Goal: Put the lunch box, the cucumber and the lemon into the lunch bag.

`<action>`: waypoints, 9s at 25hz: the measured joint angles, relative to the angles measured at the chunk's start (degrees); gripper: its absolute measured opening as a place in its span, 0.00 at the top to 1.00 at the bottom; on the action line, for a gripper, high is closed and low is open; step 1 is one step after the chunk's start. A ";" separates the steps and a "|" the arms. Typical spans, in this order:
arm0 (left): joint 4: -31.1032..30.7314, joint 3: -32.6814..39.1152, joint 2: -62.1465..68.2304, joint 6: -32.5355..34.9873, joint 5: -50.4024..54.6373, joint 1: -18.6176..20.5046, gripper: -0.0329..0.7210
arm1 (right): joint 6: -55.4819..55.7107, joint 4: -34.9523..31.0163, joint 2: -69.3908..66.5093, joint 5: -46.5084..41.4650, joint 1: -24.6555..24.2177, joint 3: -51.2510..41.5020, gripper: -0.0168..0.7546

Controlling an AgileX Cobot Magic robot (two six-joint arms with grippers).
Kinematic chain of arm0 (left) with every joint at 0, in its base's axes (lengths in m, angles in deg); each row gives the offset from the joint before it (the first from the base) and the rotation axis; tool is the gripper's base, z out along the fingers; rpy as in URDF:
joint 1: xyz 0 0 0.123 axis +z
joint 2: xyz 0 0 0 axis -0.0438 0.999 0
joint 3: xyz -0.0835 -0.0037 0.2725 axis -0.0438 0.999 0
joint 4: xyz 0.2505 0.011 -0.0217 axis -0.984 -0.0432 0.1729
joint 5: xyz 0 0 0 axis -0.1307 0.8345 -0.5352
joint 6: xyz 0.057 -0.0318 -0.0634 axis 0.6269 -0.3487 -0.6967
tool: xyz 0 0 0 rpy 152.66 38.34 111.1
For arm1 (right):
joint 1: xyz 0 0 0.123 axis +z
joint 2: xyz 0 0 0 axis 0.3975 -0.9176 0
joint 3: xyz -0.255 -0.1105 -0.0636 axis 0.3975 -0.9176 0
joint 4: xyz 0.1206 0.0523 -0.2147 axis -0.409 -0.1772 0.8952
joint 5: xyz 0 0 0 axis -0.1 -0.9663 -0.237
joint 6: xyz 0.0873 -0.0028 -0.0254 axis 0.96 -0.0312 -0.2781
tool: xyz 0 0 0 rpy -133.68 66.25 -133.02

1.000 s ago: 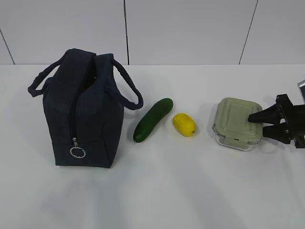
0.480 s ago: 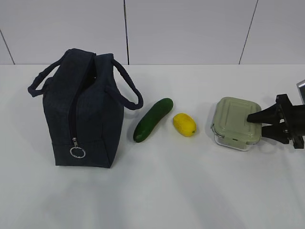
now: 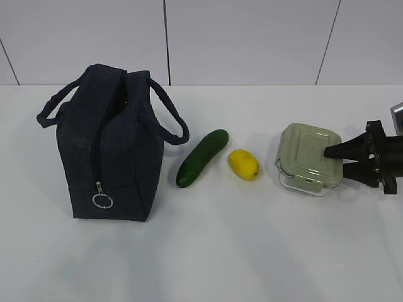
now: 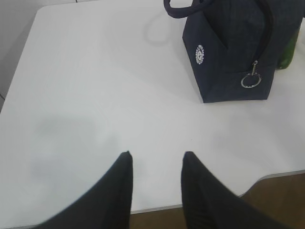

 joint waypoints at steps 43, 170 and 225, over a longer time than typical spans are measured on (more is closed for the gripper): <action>17.55 -22.59 58.37 4.05 -12.43 0.00 0.42 | 3.88 -3.21 14.03 -2.54 15.57 0.00 0.53; 72.04 -44.16 108.89 42.75 -0.12 0.00 0.96 | 13.78 -12.72 -12.22 12.44 46.32 29.53 0.35; 61.50 -44.16 109.02 41.95 4.44 10.02 0.96 | 65.42 66.99 5.06 -6.60 41.65 42.82 0.28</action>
